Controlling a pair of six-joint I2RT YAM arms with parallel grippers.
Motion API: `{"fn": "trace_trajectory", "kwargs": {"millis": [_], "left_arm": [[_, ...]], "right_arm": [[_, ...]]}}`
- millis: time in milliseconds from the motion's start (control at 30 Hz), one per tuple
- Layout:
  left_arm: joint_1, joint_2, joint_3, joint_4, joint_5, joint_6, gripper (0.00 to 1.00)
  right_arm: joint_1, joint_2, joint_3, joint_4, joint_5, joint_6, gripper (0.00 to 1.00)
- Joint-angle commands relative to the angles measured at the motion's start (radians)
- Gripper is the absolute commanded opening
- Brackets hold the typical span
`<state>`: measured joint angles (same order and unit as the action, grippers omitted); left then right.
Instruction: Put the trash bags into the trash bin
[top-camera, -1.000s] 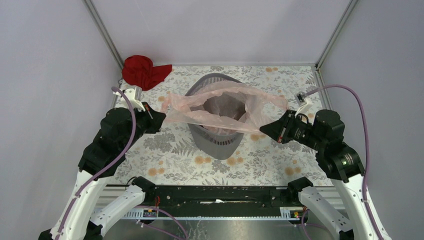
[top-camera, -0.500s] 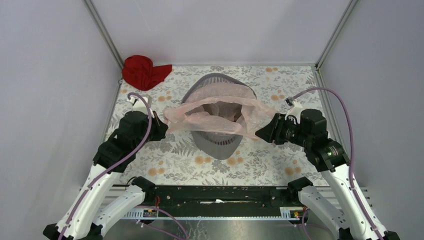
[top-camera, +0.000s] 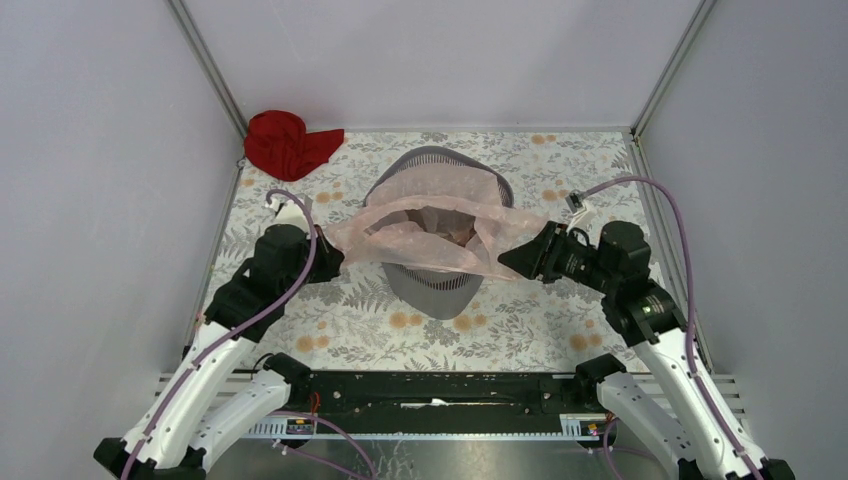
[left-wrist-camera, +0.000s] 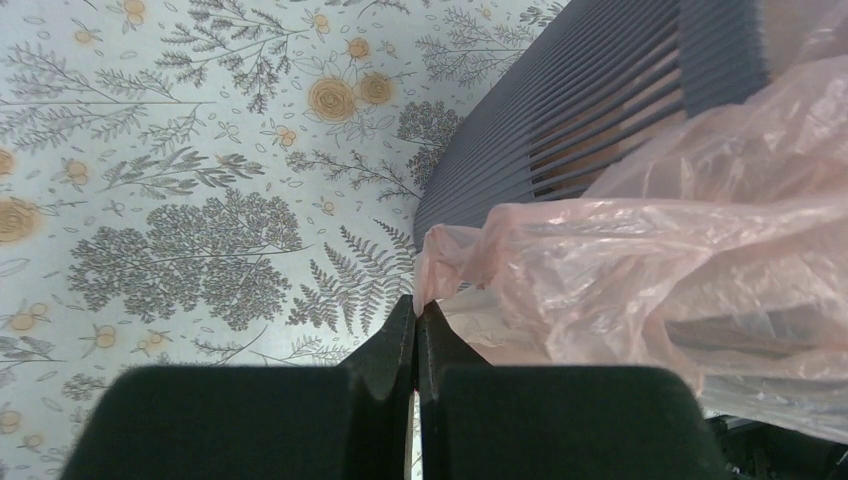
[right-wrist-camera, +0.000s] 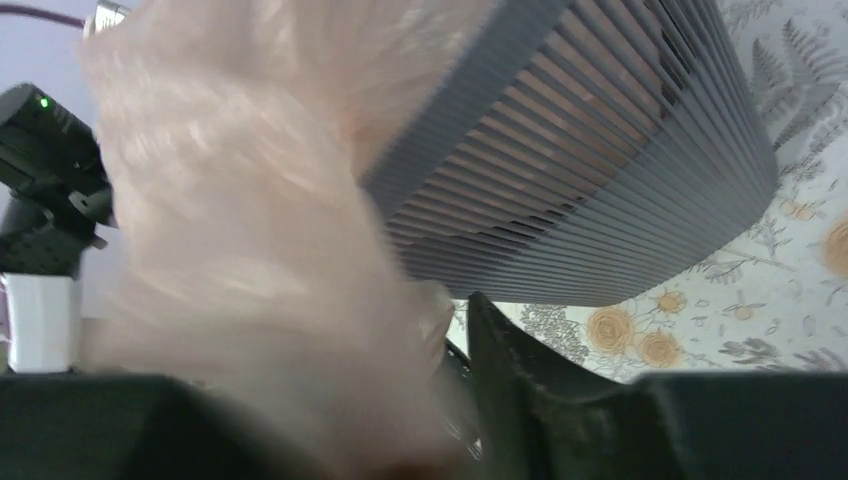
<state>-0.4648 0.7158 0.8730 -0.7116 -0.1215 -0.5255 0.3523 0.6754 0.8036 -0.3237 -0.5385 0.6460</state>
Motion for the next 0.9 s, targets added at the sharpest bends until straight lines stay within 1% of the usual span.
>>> {"fn": "trace_trajectory", "kwargs": {"millis": [0,67,100,167,233,267,300,333,367,400,500,533,567,633,667,767,867], "left_arm": [[0.005,0.012,-0.088,0.179,0.010,-0.077,0.00],[0.005,0.016,-0.133,0.222,0.004,-0.096,0.00],[0.005,0.022,-0.149,0.235,-0.004,-0.100,0.00],[0.005,0.040,-0.171,0.245,-0.018,-0.103,0.00],[0.006,0.057,-0.163,0.234,-0.015,-0.105,0.00],[0.006,0.059,-0.151,0.227,-0.008,-0.101,0.00],[0.006,0.054,-0.132,0.218,-0.005,-0.093,0.00],[0.006,0.045,-0.121,0.205,-0.009,-0.087,0.00],[0.006,0.031,-0.102,0.194,-0.016,-0.075,0.03],[0.006,0.016,-0.085,0.183,-0.020,-0.065,0.09],[0.006,-0.030,-0.035,0.141,-0.005,-0.024,0.30],[0.006,-0.045,-0.022,0.122,0.001,-0.011,0.35],[0.006,-0.062,-0.008,0.107,0.002,-0.002,0.38],[0.006,-0.108,0.008,0.070,-0.008,-0.004,0.40],[0.006,-0.138,0.008,0.065,-0.008,-0.013,0.44],[0.006,-0.236,0.002,0.083,0.002,-0.042,0.58],[0.006,-0.273,0.017,0.105,-0.040,-0.033,0.77]], "right_arm": [[-0.001,0.020,-0.066,0.162,-0.042,0.065,0.32],[-0.001,0.035,-0.102,0.176,-0.025,0.040,0.22],[-0.001,0.043,-0.112,0.153,-0.002,0.007,0.19],[-0.001,0.053,-0.129,0.107,0.081,-0.068,0.16],[-0.001,0.062,-0.116,0.067,0.115,-0.126,0.16],[-0.002,0.062,-0.096,0.048,0.113,-0.145,0.19],[-0.002,0.058,-0.072,0.030,0.107,-0.162,0.24],[-0.001,0.049,-0.047,0.007,0.106,-0.181,0.32],[-0.001,0.040,-0.016,-0.022,0.110,-0.206,0.39],[-0.001,0.032,0.016,-0.058,0.113,-0.244,0.47],[-0.001,0.005,0.111,-0.178,0.106,-0.376,0.65],[0.000,0.002,0.137,-0.209,0.101,-0.415,0.69],[-0.001,-0.003,0.156,-0.228,0.088,-0.447,0.73],[-0.001,-0.008,0.194,-0.231,0.066,-0.485,0.77],[-0.001,-0.009,0.208,-0.220,0.054,-0.497,0.78],[-0.002,0.008,0.236,-0.155,0.064,-0.519,0.82],[-0.001,0.075,0.289,-0.110,0.098,-0.540,0.83]]}}
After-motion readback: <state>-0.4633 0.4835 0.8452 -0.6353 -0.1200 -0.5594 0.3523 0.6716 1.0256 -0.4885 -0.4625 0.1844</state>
